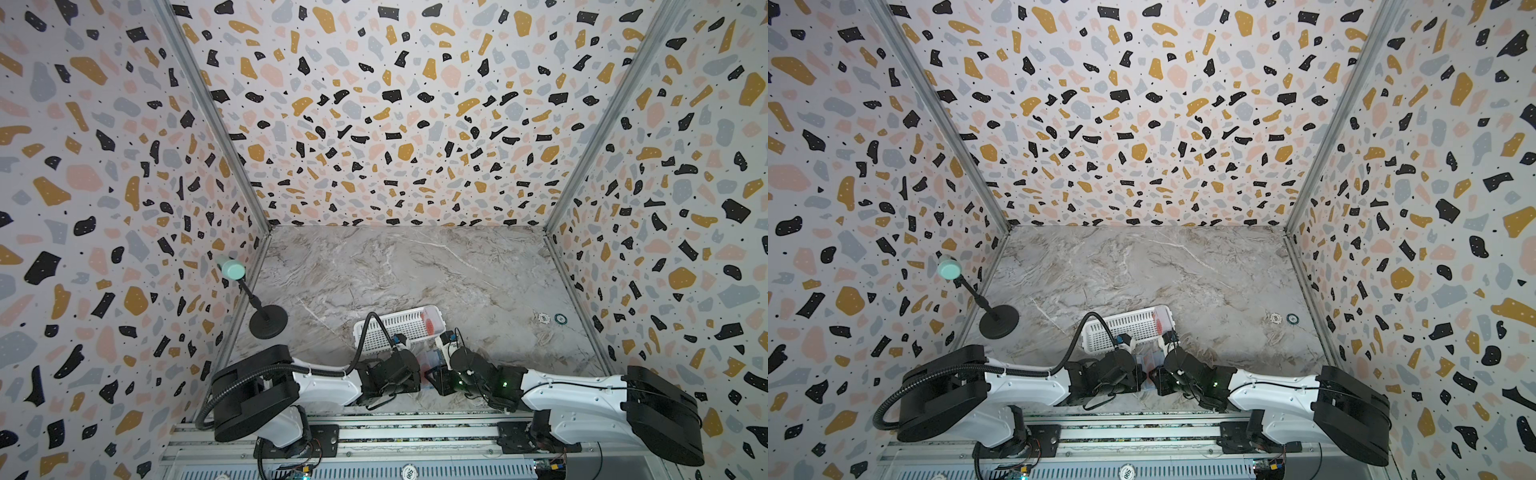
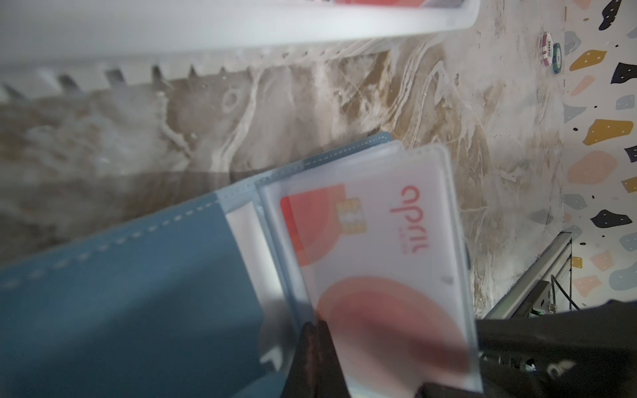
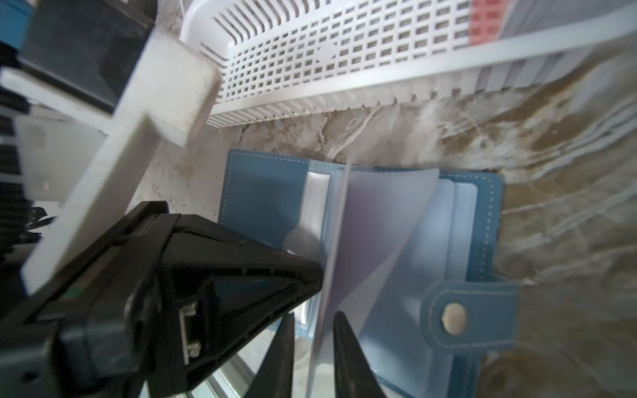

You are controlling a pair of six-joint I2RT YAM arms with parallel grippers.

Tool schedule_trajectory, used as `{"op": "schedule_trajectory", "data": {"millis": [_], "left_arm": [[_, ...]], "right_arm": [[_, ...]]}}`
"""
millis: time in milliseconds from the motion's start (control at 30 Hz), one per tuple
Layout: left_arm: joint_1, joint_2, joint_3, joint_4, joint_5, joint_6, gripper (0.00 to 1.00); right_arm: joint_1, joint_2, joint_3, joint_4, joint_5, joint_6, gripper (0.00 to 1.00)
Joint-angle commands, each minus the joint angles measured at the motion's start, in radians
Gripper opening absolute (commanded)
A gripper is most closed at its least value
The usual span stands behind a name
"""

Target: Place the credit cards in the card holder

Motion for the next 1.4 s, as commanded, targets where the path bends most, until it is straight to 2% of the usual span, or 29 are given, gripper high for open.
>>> {"op": "schedule_trajectory", "data": {"millis": [0, 500, 800, 1133, 1367], "left_arm": [[0.015, -0.064, -0.028, -0.026, 0.008, -0.004, 0.04], [0.150, -0.383, -0.155, -0.132, 0.019, -0.005, 0.10], [0.172, -0.476, -0.187, -0.149, 0.009, -0.008, 0.12], [0.174, -0.485, -0.157, -0.162, -0.007, 0.022, 0.15], [0.174, -0.396, -0.080, -0.157, -0.008, 0.089, 0.17]], "right_arm": [[0.016, 0.019, 0.054, -0.061, 0.051, -0.027, 0.26], [0.066, 0.119, 0.160, -0.062, 0.060, -0.084, 0.40], [0.088, 0.148, 0.177, -0.019, 0.023, -0.114, 0.47], [0.088, 0.045, 0.168, -0.075, 0.061, -0.137, 0.59], [0.035, -0.049, 0.241, -0.310, 0.169, -0.144, 0.59]]}}
